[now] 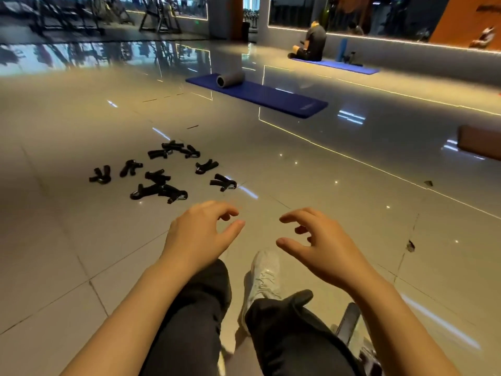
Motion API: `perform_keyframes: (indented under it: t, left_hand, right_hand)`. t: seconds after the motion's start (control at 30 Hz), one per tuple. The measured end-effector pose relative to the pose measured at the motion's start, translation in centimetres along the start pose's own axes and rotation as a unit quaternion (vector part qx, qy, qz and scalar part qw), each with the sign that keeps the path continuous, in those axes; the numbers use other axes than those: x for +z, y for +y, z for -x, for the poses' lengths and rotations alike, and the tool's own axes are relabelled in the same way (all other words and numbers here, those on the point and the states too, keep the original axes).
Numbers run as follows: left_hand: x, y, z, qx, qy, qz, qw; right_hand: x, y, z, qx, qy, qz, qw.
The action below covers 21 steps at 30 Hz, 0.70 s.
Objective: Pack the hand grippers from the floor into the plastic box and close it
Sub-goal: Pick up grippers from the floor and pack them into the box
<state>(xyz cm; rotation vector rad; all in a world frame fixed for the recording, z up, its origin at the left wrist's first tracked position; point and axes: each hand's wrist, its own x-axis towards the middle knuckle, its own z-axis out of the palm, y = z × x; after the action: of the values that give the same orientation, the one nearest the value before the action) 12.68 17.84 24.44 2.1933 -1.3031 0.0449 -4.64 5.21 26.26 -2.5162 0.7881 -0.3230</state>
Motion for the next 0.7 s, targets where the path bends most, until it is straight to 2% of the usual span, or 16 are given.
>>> perform_keyframes:
  t: [0.2, 0.33, 0.5, 0.7]
  left_hand:
    - [2.1, -1.6, -6.0, -0.007, -0.059, -0.032, 0.998]
    - [-0.6, -4.2, -8.8, -0.038, -0.037, -0.088, 0.995]
    - [-4.4, -7.8, -12.3, -0.078, -0.014, -0.080, 0.994]
    - [-6.3, -16.7, -13.2, -0.162, 0.005, -0.079, 0.984]
  right_hand:
    - [1.5, 3.7, -6.7, 0.017, -0.040, -0.030, 0.999]
    - [1.9, 2.6, -12.2, -0.010, -0.055, -0.060, 0.997]
    - [2.1, -0.1, -18.8, -0.063, -0.078, -0.049, 0.994]
    - [5.6, -3.2, -27.9, -0.101, -0.137, -0.011, 0.985]
